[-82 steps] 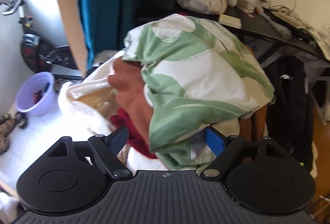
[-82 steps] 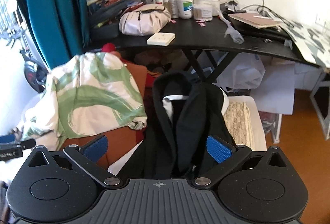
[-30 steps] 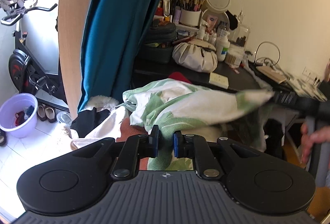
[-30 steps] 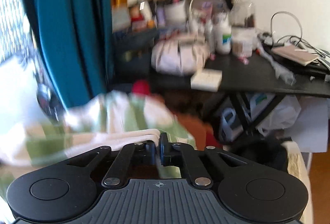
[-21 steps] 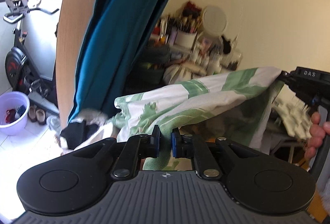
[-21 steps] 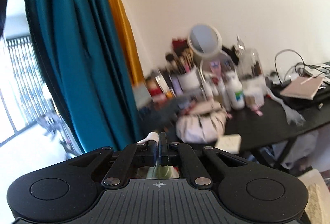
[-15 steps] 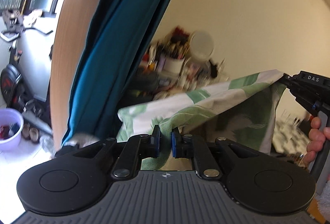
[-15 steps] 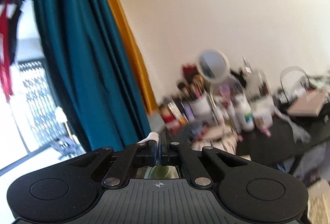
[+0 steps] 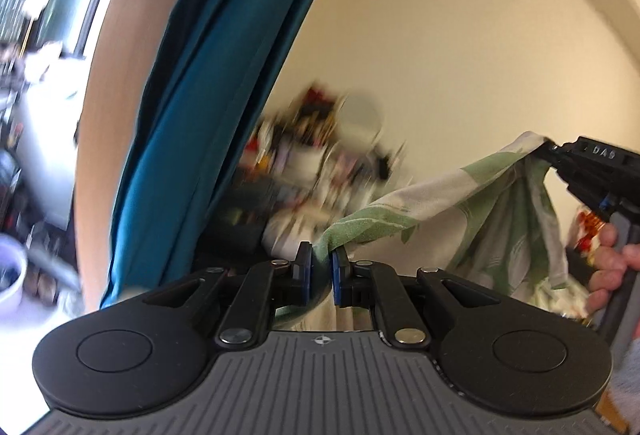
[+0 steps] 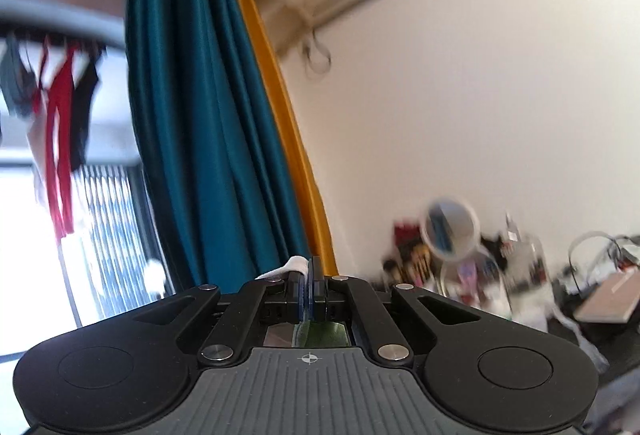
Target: Fold clothes
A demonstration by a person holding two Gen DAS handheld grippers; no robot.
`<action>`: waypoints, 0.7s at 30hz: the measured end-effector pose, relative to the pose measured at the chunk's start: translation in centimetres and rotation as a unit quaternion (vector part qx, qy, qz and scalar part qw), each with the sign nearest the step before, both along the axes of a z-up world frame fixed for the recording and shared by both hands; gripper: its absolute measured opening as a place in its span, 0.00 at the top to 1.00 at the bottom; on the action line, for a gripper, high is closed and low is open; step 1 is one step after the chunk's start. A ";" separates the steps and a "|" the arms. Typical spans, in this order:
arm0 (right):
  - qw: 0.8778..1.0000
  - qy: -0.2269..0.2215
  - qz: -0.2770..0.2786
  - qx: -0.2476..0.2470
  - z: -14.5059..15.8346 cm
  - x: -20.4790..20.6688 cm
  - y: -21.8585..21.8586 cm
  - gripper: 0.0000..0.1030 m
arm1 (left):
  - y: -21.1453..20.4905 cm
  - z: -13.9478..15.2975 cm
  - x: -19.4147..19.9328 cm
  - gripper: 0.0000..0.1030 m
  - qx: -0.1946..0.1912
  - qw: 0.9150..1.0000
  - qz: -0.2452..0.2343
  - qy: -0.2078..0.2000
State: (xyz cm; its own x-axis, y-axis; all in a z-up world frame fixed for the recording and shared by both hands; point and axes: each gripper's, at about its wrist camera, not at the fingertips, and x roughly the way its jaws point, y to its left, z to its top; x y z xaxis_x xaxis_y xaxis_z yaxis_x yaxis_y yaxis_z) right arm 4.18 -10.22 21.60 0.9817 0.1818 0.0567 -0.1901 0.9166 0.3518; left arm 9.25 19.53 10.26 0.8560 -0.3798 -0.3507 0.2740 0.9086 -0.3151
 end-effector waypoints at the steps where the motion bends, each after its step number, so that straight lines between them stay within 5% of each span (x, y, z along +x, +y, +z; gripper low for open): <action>1: 1.000 0.029 0.002 0.000 -1.0 1.1 -0.1 0.99 | -0.1 -1.2 0.6 0.90 0.008 1.000 0.005 0.020; 5: 0.993 0.118 0.015 -0.026 -4.9 5.2 0.9 0.99 | -0.7 -5.5 2.3 0.88 0.064 0.994 0.022 0.080; 8: 0.986 0.159 0.037 -0.041 -7.2 7.5 2.3 0.99 | -0.9 -7.0 2.6 0.71 0.103 0.989 0.027 0.106; 10: 0.983 0.172 0.058 -0.042 -8.0 8.6 3.3 0.99 | -0.8 -7.1 2.1 0.42 0.116 0.989 0.019 0.091; 11: 0.981 0.175 0.069 -0.042 -8.4 9.0 4.1 0.99 | -0.7 -7.0 1.7 0.35 0.121 0.989 0.014 0.079; 15: 0.978 0.170 0.109 -0.057 -8.7 9.6 6.0 0.99 | -2.1 -6.4 1.7 0.22 0.162 0.986 -0.031 0.029; 21: 0.973 0.161 0.140 -0.088 -7.0 7.9 6.4 0.99 | -5.4 -5.4 4.6 0.17 0.248 0.961 -0.118 -0.027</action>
